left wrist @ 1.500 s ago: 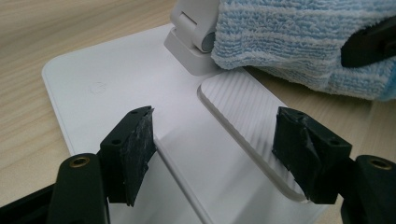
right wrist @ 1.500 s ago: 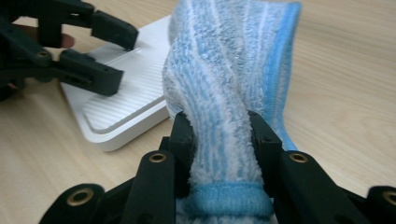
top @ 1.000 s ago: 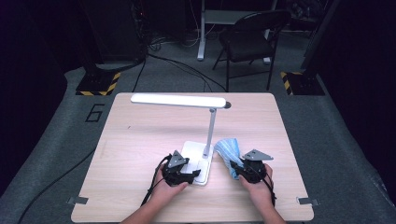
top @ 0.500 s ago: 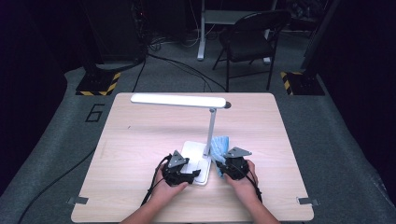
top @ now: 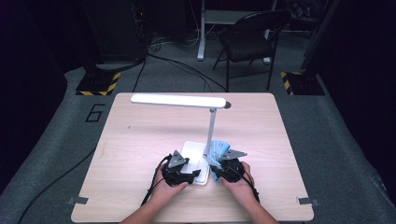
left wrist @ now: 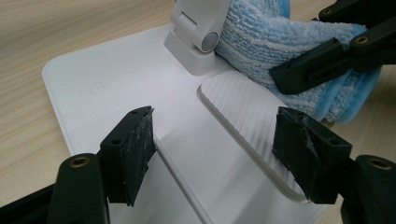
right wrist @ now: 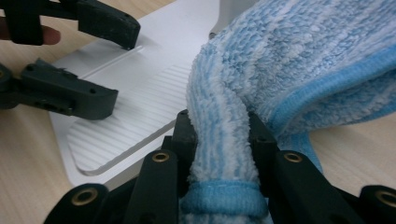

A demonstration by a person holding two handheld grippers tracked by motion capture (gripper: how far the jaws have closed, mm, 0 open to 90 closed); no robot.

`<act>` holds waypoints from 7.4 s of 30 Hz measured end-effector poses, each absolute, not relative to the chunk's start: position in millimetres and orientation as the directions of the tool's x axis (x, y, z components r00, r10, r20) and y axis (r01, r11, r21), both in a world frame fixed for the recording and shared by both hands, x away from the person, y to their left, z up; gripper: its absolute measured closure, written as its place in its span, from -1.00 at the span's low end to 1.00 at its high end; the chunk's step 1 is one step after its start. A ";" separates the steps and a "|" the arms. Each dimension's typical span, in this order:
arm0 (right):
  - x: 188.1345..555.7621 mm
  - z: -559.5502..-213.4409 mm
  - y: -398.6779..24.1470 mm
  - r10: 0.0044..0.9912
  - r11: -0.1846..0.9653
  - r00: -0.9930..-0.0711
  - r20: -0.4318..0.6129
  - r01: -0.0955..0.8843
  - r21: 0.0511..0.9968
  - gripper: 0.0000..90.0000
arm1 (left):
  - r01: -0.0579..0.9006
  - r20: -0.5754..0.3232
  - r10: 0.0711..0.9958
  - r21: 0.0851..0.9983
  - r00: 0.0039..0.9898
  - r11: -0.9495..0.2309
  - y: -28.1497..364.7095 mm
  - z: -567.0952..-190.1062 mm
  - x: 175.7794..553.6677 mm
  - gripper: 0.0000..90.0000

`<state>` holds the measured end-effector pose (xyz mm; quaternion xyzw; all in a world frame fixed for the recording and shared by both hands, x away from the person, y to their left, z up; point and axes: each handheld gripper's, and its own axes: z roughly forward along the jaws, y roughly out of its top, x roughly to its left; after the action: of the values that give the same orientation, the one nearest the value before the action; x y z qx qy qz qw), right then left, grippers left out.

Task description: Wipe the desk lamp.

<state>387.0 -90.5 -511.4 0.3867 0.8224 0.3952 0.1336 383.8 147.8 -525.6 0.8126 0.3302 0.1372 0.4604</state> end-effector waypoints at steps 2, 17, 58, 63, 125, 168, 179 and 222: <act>384.5 -511.6 -91.6 0.733 0.390 -0.674 0.093 0.528 0.754 0.57 | 0.410 -0.081 0.663 0.839 0.744 -0.358 147.8 -525.6 383.7 -0.36; 357.1 -507.1 -103.8 0.660 0.382 -0.732 0.169 0.520 0.764 0.56 | 0.410 -0.082 0.664 0.840 0.743 -0.355 147.7 -525.7 383.8 -0.36; 372.0 -509.2 -221.1 0.895 0.262 -0.446 0.018 0.558 0.788 0.41 | 0.409 -0.083 0.659 0.839 0.748 -0.359 148.5 -525.5 384.4 -0.35; 373.3 -514.5 -220.1 0.894 0.265 -0.448 0.023 0.566 0.781 0.33 | 0.421 -0.101 0.659 0.838 0.745 -0.348 147.8 -525.7 383.6 -0.35; 404.7 -457.9 -97.2 0.748 0.294 -0.662 0.051 0.398 0.869 0.03 | 0.430 -0.119 0.682 0.849 0.721 -0.307 195.3 -506.9 385.6 -0.16; 430.0 -450.2 -57.4 0.767 0.317 -0.641 0.020 0.405 0.858 0.48 | 0.443 -0.115 0.710 0.846 0.695 -0.297 208.7 -506.5 390.8 -0.05; 430.6 -450.2 -54.1 0.734 0.324 -0.677 0.044 0.407 0.854 0.64 | 0.442 -0.099 0.713 0.840 0.694 -0.313 208.7 -506.7 390.5 -0.05; 355.3 -506.3 -94.1 0.707 0.420 -0.708 -0.010 0.408 0.811 0.17 | 0.461 -0.106 0.714 0.826 0.692 -0.324 208.8 -513.4 394.3 -0.09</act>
<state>355.3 -94.1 -506.3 0.3383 0.8236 0.4188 0.1783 394.3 208.8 -513.4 0.8015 0.3664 0.1402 0.4513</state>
